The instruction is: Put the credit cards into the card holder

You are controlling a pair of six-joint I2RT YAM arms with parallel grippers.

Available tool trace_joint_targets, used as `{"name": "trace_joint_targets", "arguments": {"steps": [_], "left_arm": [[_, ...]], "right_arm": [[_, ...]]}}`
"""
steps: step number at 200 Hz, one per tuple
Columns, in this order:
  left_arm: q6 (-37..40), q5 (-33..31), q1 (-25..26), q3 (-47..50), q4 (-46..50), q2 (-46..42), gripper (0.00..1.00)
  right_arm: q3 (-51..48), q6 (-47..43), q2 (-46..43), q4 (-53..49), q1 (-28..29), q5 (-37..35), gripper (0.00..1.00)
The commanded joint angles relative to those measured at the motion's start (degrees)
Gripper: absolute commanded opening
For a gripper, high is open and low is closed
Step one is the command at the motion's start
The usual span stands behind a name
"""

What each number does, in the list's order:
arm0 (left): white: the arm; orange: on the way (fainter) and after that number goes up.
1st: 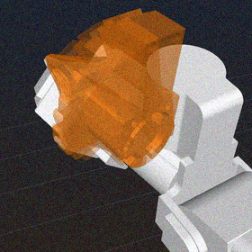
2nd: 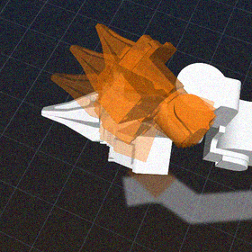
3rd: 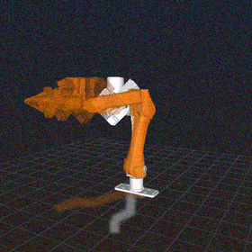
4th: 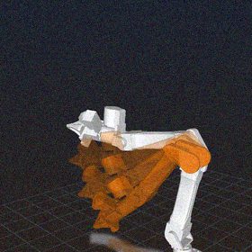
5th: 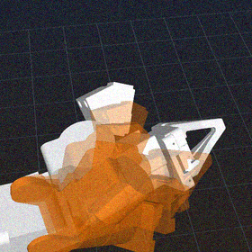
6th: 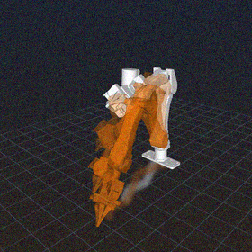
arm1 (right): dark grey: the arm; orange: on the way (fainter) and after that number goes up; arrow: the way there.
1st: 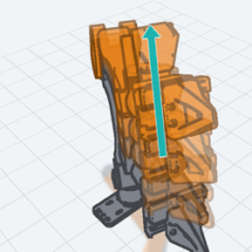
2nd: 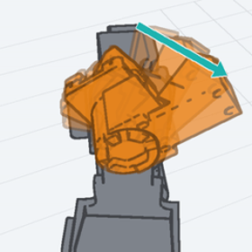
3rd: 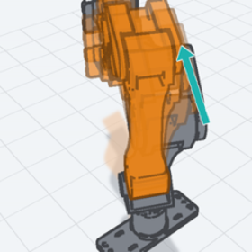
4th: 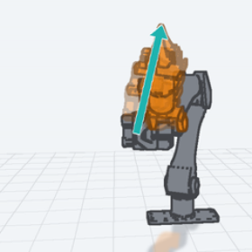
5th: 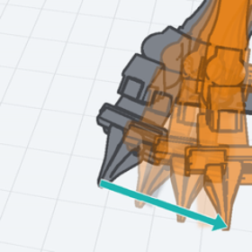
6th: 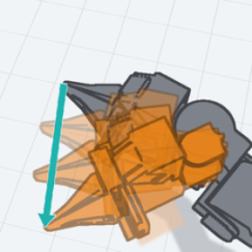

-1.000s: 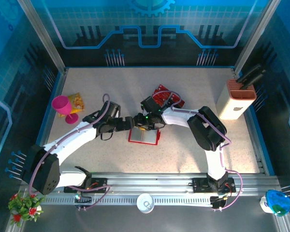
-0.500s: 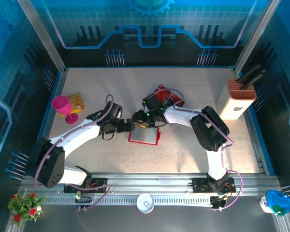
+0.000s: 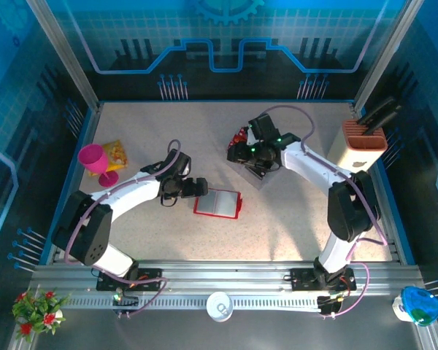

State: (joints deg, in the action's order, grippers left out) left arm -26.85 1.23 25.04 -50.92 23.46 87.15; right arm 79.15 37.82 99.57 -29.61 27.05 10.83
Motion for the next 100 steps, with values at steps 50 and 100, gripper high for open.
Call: {"name": "trace_joint_targets", "arguments": {"steps": [50,100], "left_arm": [[3.2,-2.8,0.5,-1.7,0.0,-2.2,0.99],[2.1,-2.0,0.6,1.6,-4.4,-5.5,0.99]], "right_arm": [[12.1,-22.3,5.1,-22.5,-1.6,-18.8,0.45],[16.0,-26.2,10.1,-24.8,-0.8,-22.8,0.37]]}}
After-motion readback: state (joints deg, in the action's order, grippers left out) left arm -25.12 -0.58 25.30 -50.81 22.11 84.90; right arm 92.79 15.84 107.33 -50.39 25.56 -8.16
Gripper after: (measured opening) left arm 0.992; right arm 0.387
